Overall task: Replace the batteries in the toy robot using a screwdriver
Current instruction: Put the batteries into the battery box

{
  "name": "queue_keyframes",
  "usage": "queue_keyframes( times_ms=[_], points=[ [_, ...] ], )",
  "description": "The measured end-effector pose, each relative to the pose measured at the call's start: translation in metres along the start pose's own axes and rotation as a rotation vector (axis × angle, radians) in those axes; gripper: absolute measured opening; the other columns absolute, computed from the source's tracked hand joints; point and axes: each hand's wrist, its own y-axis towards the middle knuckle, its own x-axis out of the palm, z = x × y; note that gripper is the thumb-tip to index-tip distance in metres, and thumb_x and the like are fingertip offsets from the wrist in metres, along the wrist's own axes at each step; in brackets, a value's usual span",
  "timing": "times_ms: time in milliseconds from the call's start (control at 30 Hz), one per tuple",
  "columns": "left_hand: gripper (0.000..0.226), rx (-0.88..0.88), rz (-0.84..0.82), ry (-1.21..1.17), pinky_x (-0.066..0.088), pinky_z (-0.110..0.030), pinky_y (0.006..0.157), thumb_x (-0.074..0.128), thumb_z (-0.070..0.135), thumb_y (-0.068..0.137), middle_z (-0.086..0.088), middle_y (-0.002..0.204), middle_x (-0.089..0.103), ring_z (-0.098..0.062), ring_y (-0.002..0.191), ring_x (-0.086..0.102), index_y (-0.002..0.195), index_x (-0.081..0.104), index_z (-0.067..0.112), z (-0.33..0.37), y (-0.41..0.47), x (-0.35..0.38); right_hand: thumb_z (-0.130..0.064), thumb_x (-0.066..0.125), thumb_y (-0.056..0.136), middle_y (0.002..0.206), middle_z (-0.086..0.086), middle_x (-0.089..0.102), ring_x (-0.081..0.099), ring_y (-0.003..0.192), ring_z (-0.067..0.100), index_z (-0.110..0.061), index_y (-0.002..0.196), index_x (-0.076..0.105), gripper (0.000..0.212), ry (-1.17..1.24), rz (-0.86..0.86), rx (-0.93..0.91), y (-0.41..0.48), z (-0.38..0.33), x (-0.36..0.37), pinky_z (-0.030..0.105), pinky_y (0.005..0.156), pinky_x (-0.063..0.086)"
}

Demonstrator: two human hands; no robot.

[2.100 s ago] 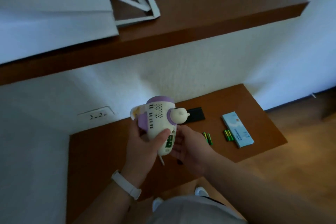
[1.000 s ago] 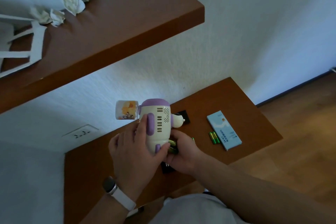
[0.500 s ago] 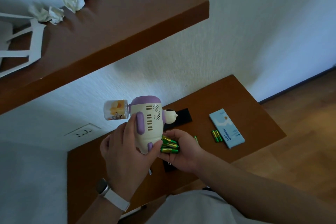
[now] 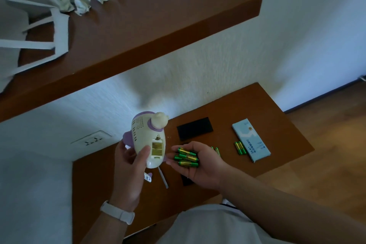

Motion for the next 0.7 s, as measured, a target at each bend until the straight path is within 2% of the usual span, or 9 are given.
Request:
queue_keyframes(
  times_ms=[133,233,367,533,633,700],
  points=[
    [0.059,-0.061,0.066,-0.081,0.059,-0.024,0.066,0.084,0.041,0.07,0.006,0.111,0.073,-0.016,0.102,0.072,0.121,0.056,0.045,-0.026,0.005,-0.028,-0.009,0.055,0.094,0.113,0.033,0.066,0.069,0.102,0.041,0.011,0.118,0.062,0.032,-0.047,0.097,-0.021,0.004,0.006,-0.001,0.042,0.074,0.062],
    [0.051,-0.088,0.132,-0.064,0.059,-0.023,0.066,0.075,0.025,0.085,0.001,0.114,0.072,-0.02,0.103,0.072,0.129,0.052,0.036,-0.052,0.009,-0.055,-0.01,0.055,0.094,0.113,0.033,0.066,0.07,0.101,0.04,0.01,0.119,0.061,0.032,-0.092,0.144,-0.015,0.007,0.01,-0.002,0.039,0.071,0.063],
    [0.054,-0.075,0.204,0.049,0.059,-0.021,0.068,0.076,0.023,0.087,0.0,0.117,0.07,-0.02,0.104,0.07,0.134,0.052,0.03,-0.081,0.013,-0.09,-0.01,0.054,0.095,0.11,0.032,0.068,0.071,0.098,0.039,0.01,0.118,0.062,0.032,-0.118,0.214,-0.014,0.013,0.02,-0.001,0.037,0.066,0.062],
    [0.058,-0.125,0.254,0.171,0.059,-0.031,0.074,0.078,0.03,0.083,0.005,0.118,0.064,-0.017,0.105,0.066,0.132,0.048,0.038,-0.107,0.018,-0.119,-0.011,0.054,0.095,0.108,0.03,0.069,0.072,0.092,0.037,0.009,0.116,0.064,0.031,-0.157,0.292,-0.02,0.021,0.036,0.0,0.036,0.063,0.061],
    [0.062,-0.151,0.26,0.243,0.061,-0.045,0.082,0.078,0.033,0.084,0.001,0.121,0.063,-0.023,0.107,0.066,0.136,0.045,0.034,-0.123,0.023,-0.13,-0.012,0.054,0.094,0.104,0.028,0.071,0.073,0.087,0.035,0.008,0.114,0.065,0.031,-0.188,0.325,-0.018,0.027,0.046,0.002,0.035,0.061,0.06],
    [0.061,-0.129,0.237,0.313,0.062,-0.045,0.08,0.078,0.034,0.084,-0.001,0.12,0.063,-0.024,0.106,0.065,0.135,0.044,0.034,-0.131,0.026,-0.135,-0.012,0.057,0.09,0.103,0.026,0.071,0.073,0.084,0.033,0.006,0.114,0.065,0.031,-0.215,0.343,-0.022,0.029,0.051,0.003,0.034,0.059,0.06]
  ],
)
